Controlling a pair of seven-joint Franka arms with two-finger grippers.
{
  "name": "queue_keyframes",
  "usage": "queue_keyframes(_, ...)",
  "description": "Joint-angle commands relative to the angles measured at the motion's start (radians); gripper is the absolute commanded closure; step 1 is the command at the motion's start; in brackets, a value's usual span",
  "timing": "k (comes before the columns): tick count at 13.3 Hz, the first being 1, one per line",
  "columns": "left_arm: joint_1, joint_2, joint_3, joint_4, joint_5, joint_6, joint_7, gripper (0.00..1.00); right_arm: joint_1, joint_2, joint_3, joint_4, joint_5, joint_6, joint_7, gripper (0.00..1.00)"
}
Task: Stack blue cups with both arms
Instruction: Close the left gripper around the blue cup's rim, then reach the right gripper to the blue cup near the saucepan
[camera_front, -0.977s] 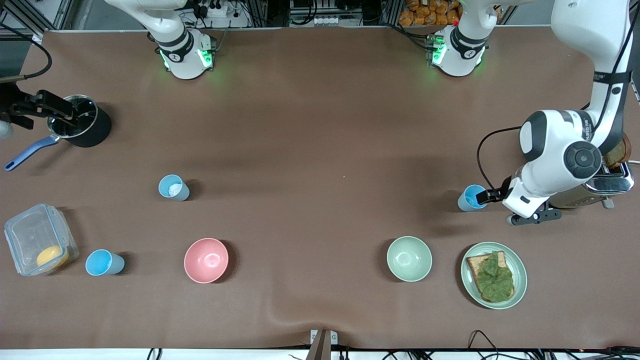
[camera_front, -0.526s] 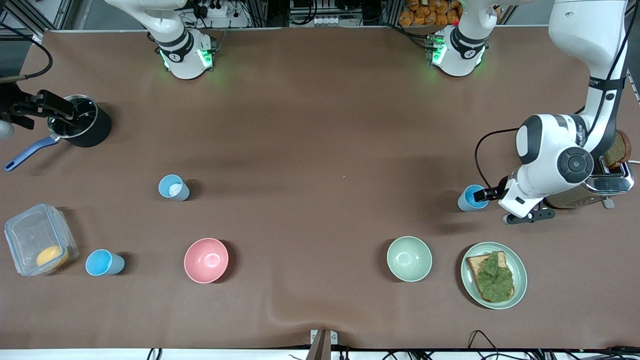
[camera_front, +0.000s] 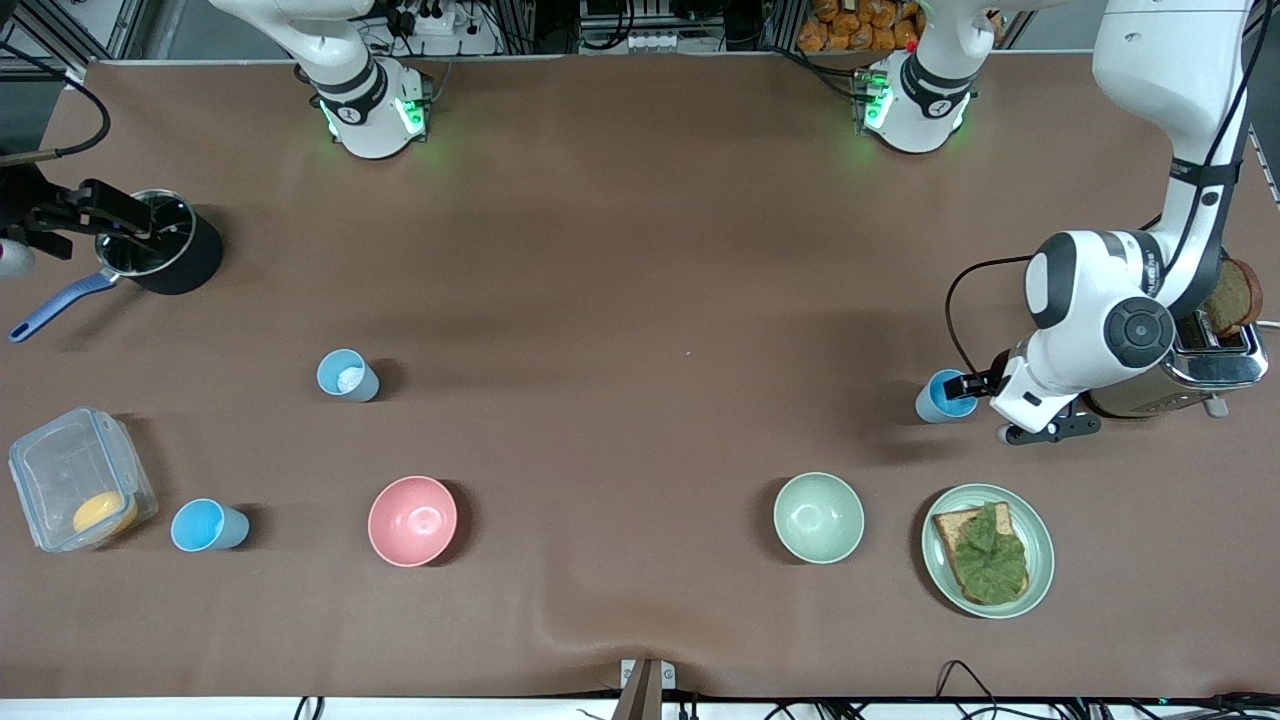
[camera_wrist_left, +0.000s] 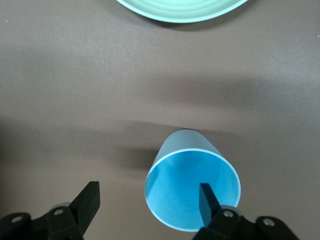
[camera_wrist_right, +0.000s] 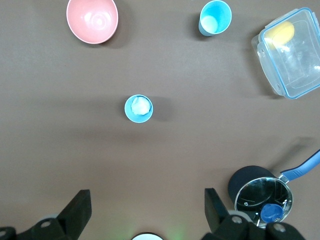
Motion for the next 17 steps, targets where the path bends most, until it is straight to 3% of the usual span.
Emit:
queue_keyframes(1,0.012,0.019,-0.010,-0.007,0.018,0.025,0.007,0.19,0.008,-0.005,-0.001,0.009,-0.010,-0.009,0.004,0.00)
queue_keyframes(2,0.012,0.023,-0.010,-0.007,0.016,0.027,0.007,0.26,0.008,-0.005,-0.001,0.007,-0.010,-0.009,0.004,0.00)
queue_keyframes(4,0.006,0.031,-0.010,-0.006,0.015,0.027,0.007,0.57,0.008,-0.005,-0.001,0.009,-0.010,-0.009,0.004,0.00)
queue_keyframes(6,0.012,0.028,-0.011,-0.002,0.015,0.027,0.008,0.69,0.007,-0.004,-0.001,0.009,-0.009,-0.007,0.005,0.00)
queue_keyframes(8,0.012,0.026,-0.011,-0.002,0.012,0.027,0.008,1.00,0.005,-0.001,-0.002,0.010,-0.009,-0.007,0.005,0.00)
queue_keyframes(13,0.026,-0.013,-0.013,0.008,0.004,0.021,0.059,1.00,0.025,0.001,-0.001,0.010,-0.010,-0.015,0.065,0.00)
queue_keyframes(17,0.013,-0.052,-0.033,0.089,0.004,-0.043,0.066,1.00,0.088,0.116,-0.004,-0.011,-0.023,0.002,0.073,0.00)
